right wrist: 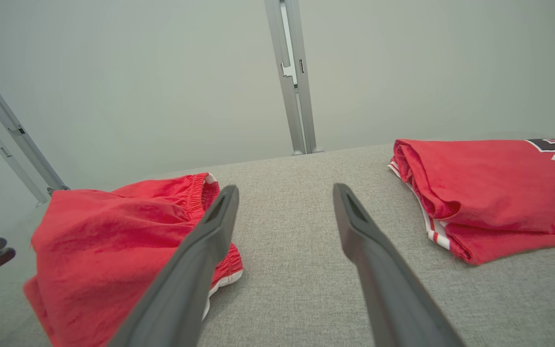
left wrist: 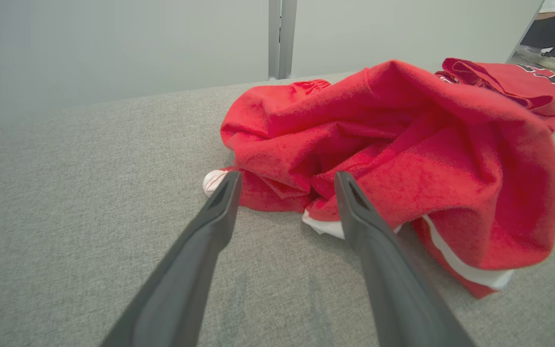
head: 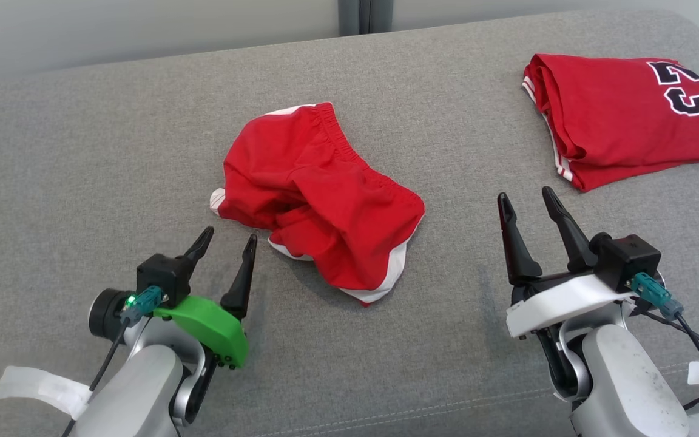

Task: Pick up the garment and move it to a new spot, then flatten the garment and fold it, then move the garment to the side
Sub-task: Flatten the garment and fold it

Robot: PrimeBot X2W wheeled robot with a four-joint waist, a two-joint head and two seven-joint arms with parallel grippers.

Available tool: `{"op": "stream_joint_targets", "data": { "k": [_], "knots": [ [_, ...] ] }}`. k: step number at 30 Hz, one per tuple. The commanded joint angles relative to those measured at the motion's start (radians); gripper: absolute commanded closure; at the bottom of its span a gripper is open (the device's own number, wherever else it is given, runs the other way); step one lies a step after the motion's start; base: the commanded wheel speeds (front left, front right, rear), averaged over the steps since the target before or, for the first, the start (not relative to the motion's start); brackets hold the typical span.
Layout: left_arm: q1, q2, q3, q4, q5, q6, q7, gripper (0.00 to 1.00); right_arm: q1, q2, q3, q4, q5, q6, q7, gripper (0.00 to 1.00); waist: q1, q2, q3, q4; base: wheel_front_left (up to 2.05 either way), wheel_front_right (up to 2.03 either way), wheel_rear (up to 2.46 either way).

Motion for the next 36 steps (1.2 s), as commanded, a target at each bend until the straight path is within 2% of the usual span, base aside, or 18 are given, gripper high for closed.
{"op": "stream_joint_targets", "data": {
  "k": [1,17,25,29,30,31,32,36],
  "knots": [
    [0.015,0.005,0.001,0.010,-0.007,-0.007,-0.004,0.00,0.004,-0.003,0.001,0.000,-0.005,-0.001,-0.003,0.00,0.0000,0.0000,0.001,-0.001,0.00,0.00,0.00],
    [-0.058,-0.065,-0.019,0.183,0.032,-0.081,-0.004,0.00,-0.023,-0.003,0.013,-0.005,-0.006,-0.001,-0.003,0.00,0.0000,0.0000,0.048,-0.063,0.00,0.00,0.00],
    [-0.122,-0.068,-0.071,0.261,0.111,-0.088,-0.004,0.00,-0.027,-0.003,0.012,-0.007,0.002,-0.001,-0.003,0.00,0.0000,0.0000,0.065,-0.103,0.00,0.00,0.00],
    [-0.145,-0.078,-0.071,0.302,0.113,-0.092,-0.003,0.00,-0.028,-0.003,0.012,-0.009,0.003,-0.001,-0.003,0.00,0.0000,0.0000,0.066,-0.112,0.00,0.00,0.00],
    [-0.148,-0.081,-0.071,0.313,0.109,-0.094,-0.001,0.51,-0.028,-0.003,0.012,-0.008,0.004,-0.001,-0.003,0.00,0.0000,0.0000,0.066,-0.113,0.00,0.00,0.00],
    [-0.155,-0.083,-0.071,0.326,0.106,-0.098,-0.001,0.82,-0.028,-0.003,0.012,-0.008,0.004,-0.001,-0.003,0.00,0.0000,0.0000,0.066,-0.113,0.00,0.00,0.00],
    [-0.161,-0.086,-0.071,0.335,0.105,-0.102,-0.001,1.00,-0.028,-0.003,0.010,-0.008,0.003,-0.001,-0.003,0.00,0.0000,0.0000,0.066,-0.113,0.00,0.00,0.00],
    [-0.170,-0.096,-0.067,0.367,0.096,-0.112,-0.002,1.00,-0.024,-0.003,0.005,-0.009,-0.001,-0.001,-0.003,0.00,0.0000,0.0000,0.062,-0.107,0.00,0.00,0.00]
  ]
}}
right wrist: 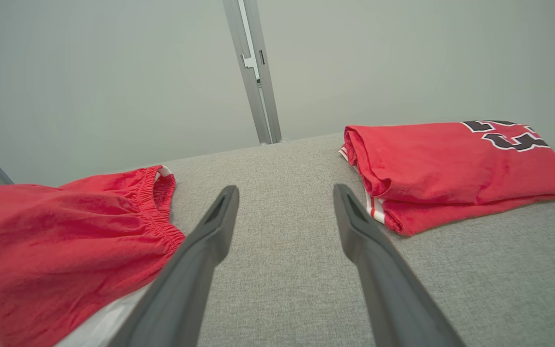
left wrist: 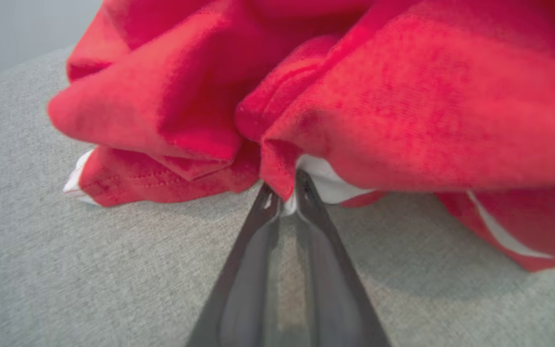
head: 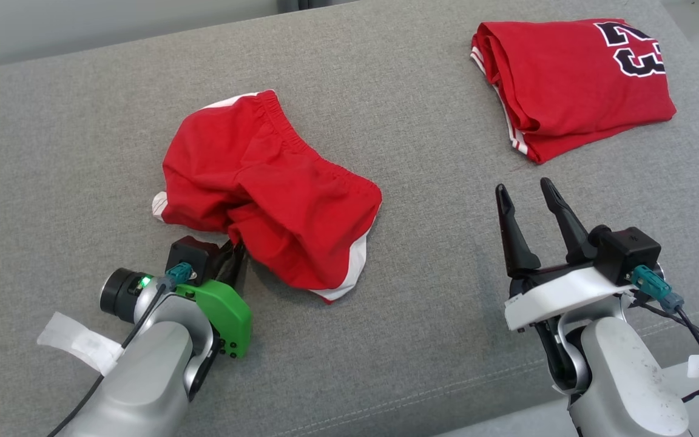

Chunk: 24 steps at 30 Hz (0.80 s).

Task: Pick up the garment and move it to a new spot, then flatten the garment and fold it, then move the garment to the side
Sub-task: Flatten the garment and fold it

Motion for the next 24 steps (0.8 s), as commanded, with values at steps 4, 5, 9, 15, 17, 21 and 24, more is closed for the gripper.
{"op": "stream_joint_targets", "data": {
  "k": [4,5,9,15,17,21,24],
  "knots": [
    [-0.012,-0.010,0.012,0.011,-0.007,-0.005,-0.004,1.00,0.003,-0.003,-0.009,-0.003,-0.005,-0.001,-0.003,0.00,0.0000,0.0000,-0.009,0.019,0.00,0.00,0.00],
    [-0.010,-0.009,0.016,0.008,-0.009,-0.004,-0.004,1.00,0.006,-0.003,-0.009,-0.002,-0.006,-0.001,-0.003,0.00,0.0000,0.0000,-0.012,0.025,0.00,0.00,0.00],
    [0.027,-0.001,0.040,-0.033,-0.005,0.013,-0.004,1.00,0.019,-0.003,-0.014,0.000,-0.005,-0.001,-0.003,0.00,0.0000,0.0000,-0.029,0.053,0.00,0.00,0.00],
    [0.090,0.024,0.067,-0.130,0.014,0.036,-0.004,1.00,0.035,-0.003,-0.026,0.004,-0.007,-0.001,-0.003,0.00,0.0000,0.0000,-0.058,0.116,0.00,0.00,0.00],
    [0.113,0.035,0.065,-0.159,0.021,0.046,-0.004,1.00,0.044,-0.003,-0.030,0.008,-0.009,-0.001,-0.003,0.00,0.0000,0.0000,-0.067,0.141,0.00,0.00,0.00],
    [0.149,0.057,0.059,-0.212,0.023,0.058,0.002,1.00,0.052,-0.003,-0.040,0.013,-0.014,-0.001,-0.003,0.00,0.0000,0.0000,-0.083,0.190,0.00,0.00,0.00],
    [0.176,0.080,0.055,-0.256,0.023,0.074,0.022,1.00,0.054,-0.003,-0.045,0.017,-0.016,-0.001,-0.003,0.00,0.0000,0.0000,-0.094,0.221,0.00,0.00,0.00]
  ]
}}
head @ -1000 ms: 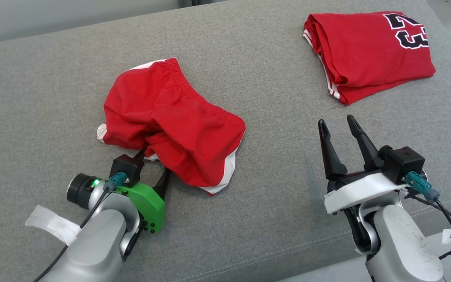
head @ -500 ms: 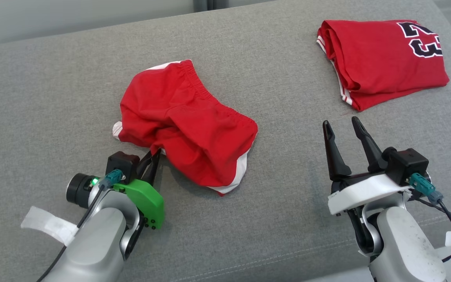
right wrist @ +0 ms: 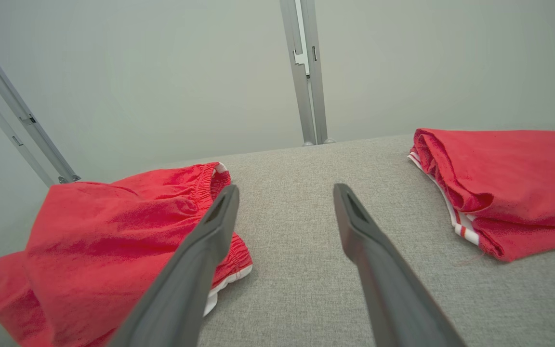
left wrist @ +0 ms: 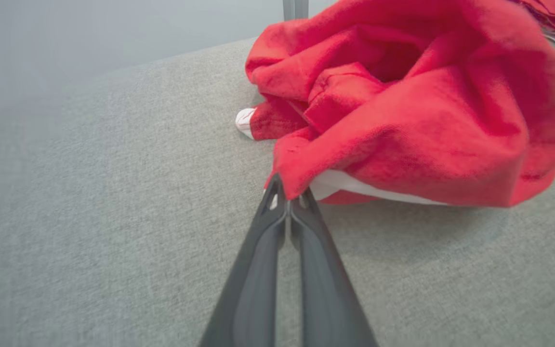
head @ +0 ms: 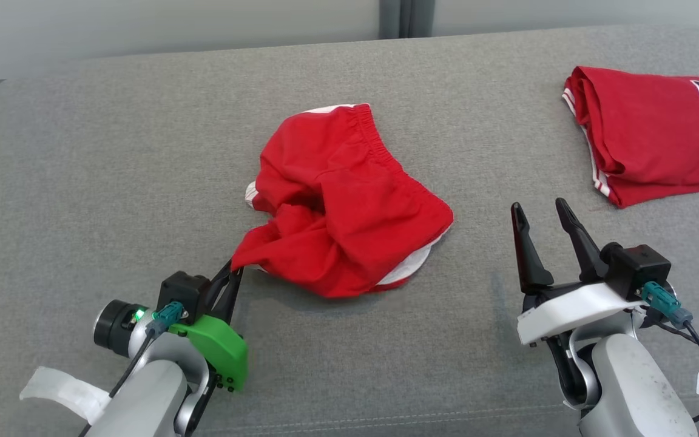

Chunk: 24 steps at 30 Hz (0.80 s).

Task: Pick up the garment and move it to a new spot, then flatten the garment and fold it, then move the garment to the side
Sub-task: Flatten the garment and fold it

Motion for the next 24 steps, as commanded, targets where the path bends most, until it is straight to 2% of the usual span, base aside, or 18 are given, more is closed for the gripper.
{"op": "stream_joint_targets", "data": {
  "k": [1,11,24],
  "knots": [
    [0.023,0.018,0.001,-0.024,0.007,0.012,0.010,1.00,0.009,-0.003,-0.004,0.003,-0.006,-0.001,-0.003,0.00,0.0000,-0.0001,-0.026,0.051,0.00,0.00,0.00],
    [0.147,0.092,0.004,-0.230,-0.021,0.080,0.088,1.00,0.016,-0.004,-0.010,0.007,-0.006,-0.001,-0.003,0.00,0.0000,-0.0001,-0.025,0.108,0.00,0.00,0.00],
    [0.285,0.122,-0.006,-0.355,-0.062,0.142,0.141,1.00,0.011,-0.004,-0.014,0.020,-0.013,-0.001,-0.003,0.00,0.0000,-0.0001,-0.029,0.125,0.00,0.00,0.00]
  ]
}}
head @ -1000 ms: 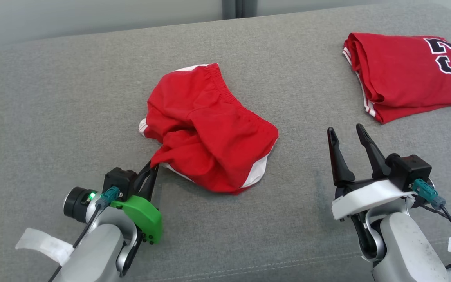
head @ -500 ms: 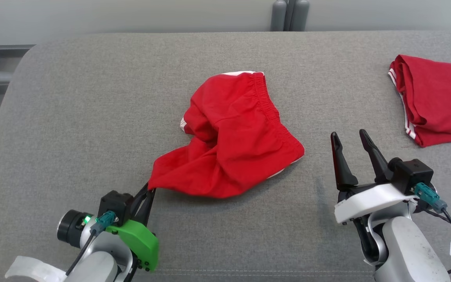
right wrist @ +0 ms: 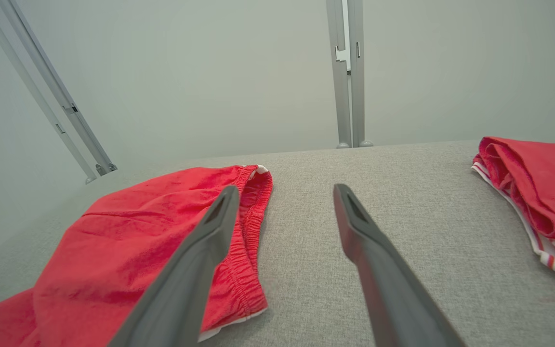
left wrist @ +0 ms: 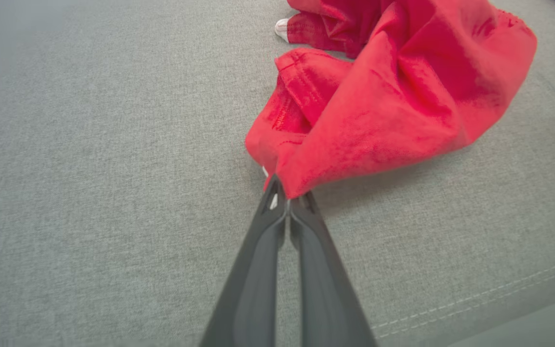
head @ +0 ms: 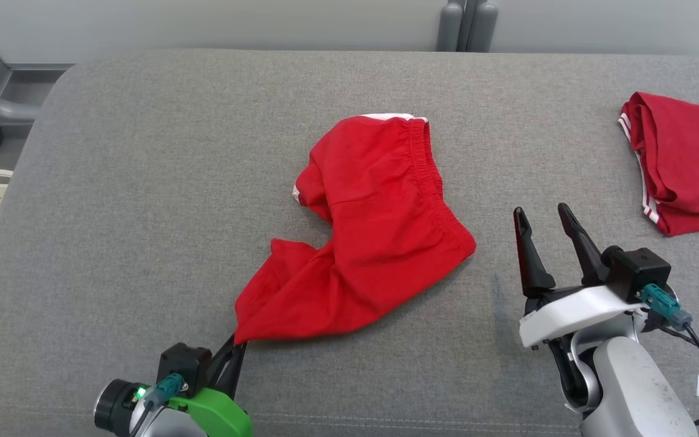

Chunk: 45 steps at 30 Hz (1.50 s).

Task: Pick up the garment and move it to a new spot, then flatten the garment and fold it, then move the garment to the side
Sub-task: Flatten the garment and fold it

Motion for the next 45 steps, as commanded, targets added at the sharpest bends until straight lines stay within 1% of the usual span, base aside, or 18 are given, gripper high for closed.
{"op": "stream_joint_targets", "data": {
  "k": [1,4,5,6,7,12,20,23,27,33,38,45],
  "knots": [
    [0.016,0.002,0.001,-0.003,-0.009,0.005,0.002,1.00,0.009,-0.004,-0.004,0.003,-0.007,-0.001,-0.003,0.00,0.0000,0.0000,0.000,0.001,0.00,0.00,0.00],
    [0.023,-0.005,-0.005,0.001,-0.009,0.011,-0.001,1.00,0.008,-0.004,-0.006,0.006,-0.008,-0.001,-0.003,0.00,0.0000,0.0000,0.000,0.004,0.00,0.00,0.00],
    [0.025,-0.009,-0.005,0.003,-0.011,0.012,-0.007,0.79,0.007,-0.004,-0.007,0.006,-0.009,-0.001,-0.003,0.00,0.0000,0.0000,-0.001,0.005,0.00,0.00,0.00],
    [0.027,-0.011,-0.005,0.005,-0.010,0.015,-0.011,0.31,0.006,-0.004,-0.007,0.006,-0.009,-0.001,-0.003,0.00,0.0000,0.0000,-0.001,0.006,0.00,0.00,0.00],
    [0.028,-0.015,-0.004,0.005,-0.011,0.017,-0.018,0.00,0.006,-0.004,-0.008,0.006,-0.009,-0.001,-0.003,0.00,0.0000,0.0000,-0.002,0.007,0.00,0.00,0.00],
    [0.024,-0.025,0.005,-0.013,-0.010,0.022,-0.054,0.00,0.007,-0.004,-0.011,0.007,-0.011,-0.001,-0.003,0.00,0.0000,0.0000,-0.004,0.011,0.00,0.00,0.00],
    [0.026,-0.009,0.051,-0.076,-0.005,0.053,-0.117,0.00,0.016,-0.004,-0.022,0.005,-0.018,-0.001,-0.003,0.00,0.0000,0.0000,-0.012,0.016,0.00,0.00,0.00],
    [0.034,-0.001,0.063,-0.079,-0.011,0.061,-0.126,0.00,0.015,-0.004,-0.022,0.005,-0.018,-0.001,-0.003,0.00,0.0000,0.0000,-0.014,0.014,0.00,0.00,0.00],
    [0.034,-0.005,0.093,-0.074,-0.014,0.074,-0.142,0.00,0.015,-0.004,-0.023,0.011,-0.016,-0.001,-0.003,0.00,0.0000,0.0000,-0.017,0.009,0.00,0.00,0.00],
    [0.046,-0.028,0.166,-0.064,0.002,0.097,-0.163,0.00,0.017,-0.004,-0.020,0.047,-0.015,-0.001,0.021,0.00,0.0000,0.0000,-0.020,0.002,0.00,0.00,0.00],
    [0.070,-0.056,0.270,-0.098,0.052,0.116,-0.164,0.00,0.015,-0.005,-0.019,0.081,-0.019,-0.001,0.052,0.00,0.0000,0.0000,-0.020,0.006,0.00,0.00,0.00],
    [0.110,-0.102,0.383,-0.131,0.130,0.105,-0.164,0.00,-0.004,-0.019,0.004,0.105,-0.012,-0.001,0.091,0.00,0.0000,0.0000,-0.017,0.017,0.00,0.00,0.00]
  ]
}}
